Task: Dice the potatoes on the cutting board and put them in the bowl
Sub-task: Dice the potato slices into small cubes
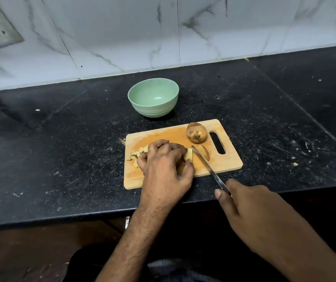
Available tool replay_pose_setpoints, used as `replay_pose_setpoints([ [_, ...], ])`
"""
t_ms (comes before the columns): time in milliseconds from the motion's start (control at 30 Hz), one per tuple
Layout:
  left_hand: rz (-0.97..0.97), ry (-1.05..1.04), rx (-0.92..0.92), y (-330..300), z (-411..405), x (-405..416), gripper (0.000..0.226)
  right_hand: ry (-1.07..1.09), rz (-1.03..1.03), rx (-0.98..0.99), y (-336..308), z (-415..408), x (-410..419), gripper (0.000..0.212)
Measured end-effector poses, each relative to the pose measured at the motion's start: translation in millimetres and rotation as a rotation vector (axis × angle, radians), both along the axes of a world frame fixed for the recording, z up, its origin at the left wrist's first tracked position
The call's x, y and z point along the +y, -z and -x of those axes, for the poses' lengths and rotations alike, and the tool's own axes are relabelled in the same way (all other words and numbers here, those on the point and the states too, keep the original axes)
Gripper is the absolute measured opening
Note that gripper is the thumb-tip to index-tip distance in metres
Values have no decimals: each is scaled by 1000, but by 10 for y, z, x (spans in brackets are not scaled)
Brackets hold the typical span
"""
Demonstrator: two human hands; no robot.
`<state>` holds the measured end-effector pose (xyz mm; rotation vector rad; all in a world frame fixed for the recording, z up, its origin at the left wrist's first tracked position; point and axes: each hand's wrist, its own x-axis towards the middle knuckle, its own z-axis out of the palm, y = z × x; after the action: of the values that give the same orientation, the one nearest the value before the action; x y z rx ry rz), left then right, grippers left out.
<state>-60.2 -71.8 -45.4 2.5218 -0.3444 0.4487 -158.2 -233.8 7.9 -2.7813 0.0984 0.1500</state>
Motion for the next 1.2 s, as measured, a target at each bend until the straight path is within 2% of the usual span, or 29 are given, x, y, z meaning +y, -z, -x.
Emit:
replay_pose_setpoints([
  [133,-16,63,18,-37,-31,52,39,10,-15,-14,8,-7,19,34],
  [267,-98,137,103,-119,-113,125,31,17,-83,18,24,-26,46,32],
  [400,-178,131,105,-183,-181,89,31,8,-105,36,16,-41,118,33],
  [600,-141,44,22,-126,-108,-17,27,13,-58,1,36,-88,142,34],
  [800,-79,5,31,-97,-89,-49,29,-3,-12,-15,-2,-93,170,35],
  [1200,-30,-36,47,-98,-50,-96,18,-33,117,29,-43,-85,281,20],
])
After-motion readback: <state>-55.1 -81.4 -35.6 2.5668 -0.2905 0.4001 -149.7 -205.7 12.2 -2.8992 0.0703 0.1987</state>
